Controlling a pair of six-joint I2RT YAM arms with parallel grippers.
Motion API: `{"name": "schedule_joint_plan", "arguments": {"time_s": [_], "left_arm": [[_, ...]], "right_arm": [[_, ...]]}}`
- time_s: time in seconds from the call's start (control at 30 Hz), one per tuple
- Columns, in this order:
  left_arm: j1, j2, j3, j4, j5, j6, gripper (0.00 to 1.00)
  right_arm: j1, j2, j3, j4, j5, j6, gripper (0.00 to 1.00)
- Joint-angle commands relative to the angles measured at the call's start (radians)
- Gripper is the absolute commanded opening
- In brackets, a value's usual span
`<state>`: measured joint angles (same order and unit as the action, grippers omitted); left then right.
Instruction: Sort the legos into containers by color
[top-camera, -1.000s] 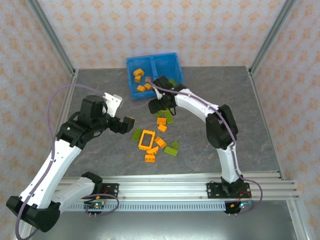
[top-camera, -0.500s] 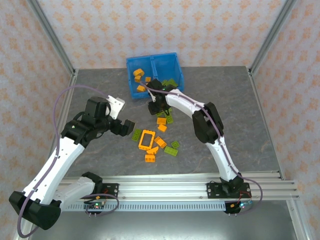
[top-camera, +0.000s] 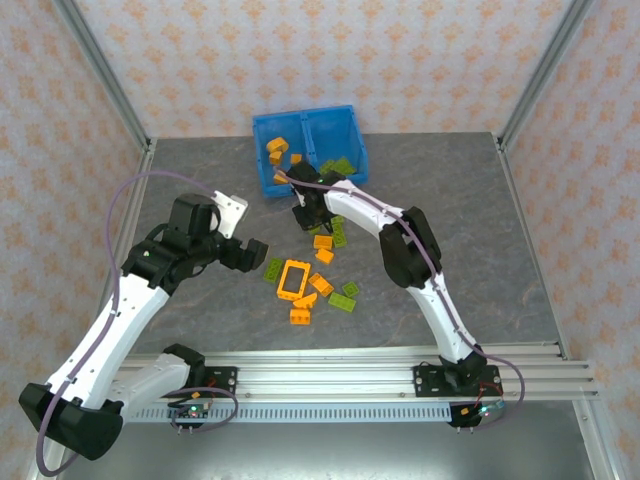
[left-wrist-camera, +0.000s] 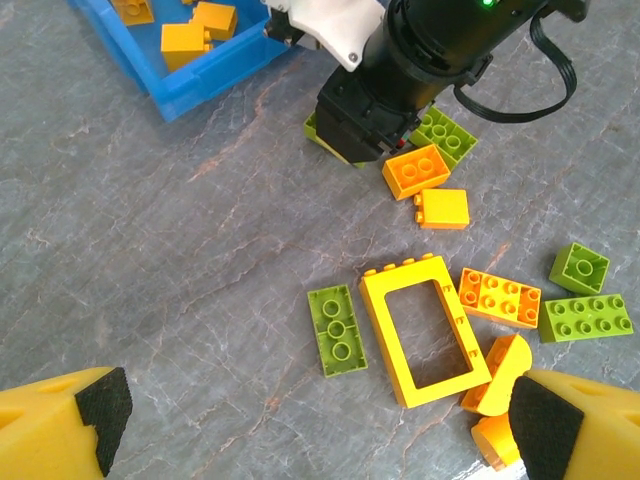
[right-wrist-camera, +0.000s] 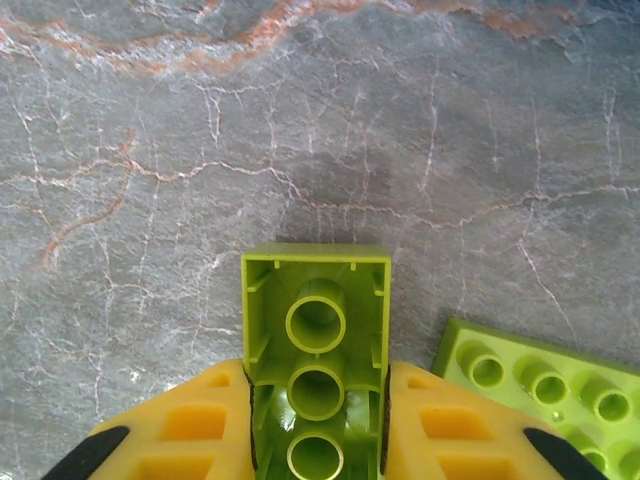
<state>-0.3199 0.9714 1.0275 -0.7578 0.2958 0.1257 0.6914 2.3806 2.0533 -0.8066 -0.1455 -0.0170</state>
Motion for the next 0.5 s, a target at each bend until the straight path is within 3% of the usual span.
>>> {"name": "schedule_joint_plan", "arguments": {"time_s": [0.0, 0.27, 0.47], "left_arm": [[0.008, -0.021, -0.018, 0.027, -0.005, 0.015, 1.00], [0.008, -0.055, -0.043, 0.075, 0.148, 0.051, 1.00], [0.008, -0.147, -0.126, 0.192, 0.134, 0.105, 1.00]], "right_arm": [[0.000, -0.156, -0.080, 0.033, 0.007, 0.051, 0.25], [-0.027, -0.381, -0.172, 0.145, 0.077, 0.102, 0.25], [-0.101, -0.352, -0.062, 0.182, 0.152, 0.141, 0.26]]}}
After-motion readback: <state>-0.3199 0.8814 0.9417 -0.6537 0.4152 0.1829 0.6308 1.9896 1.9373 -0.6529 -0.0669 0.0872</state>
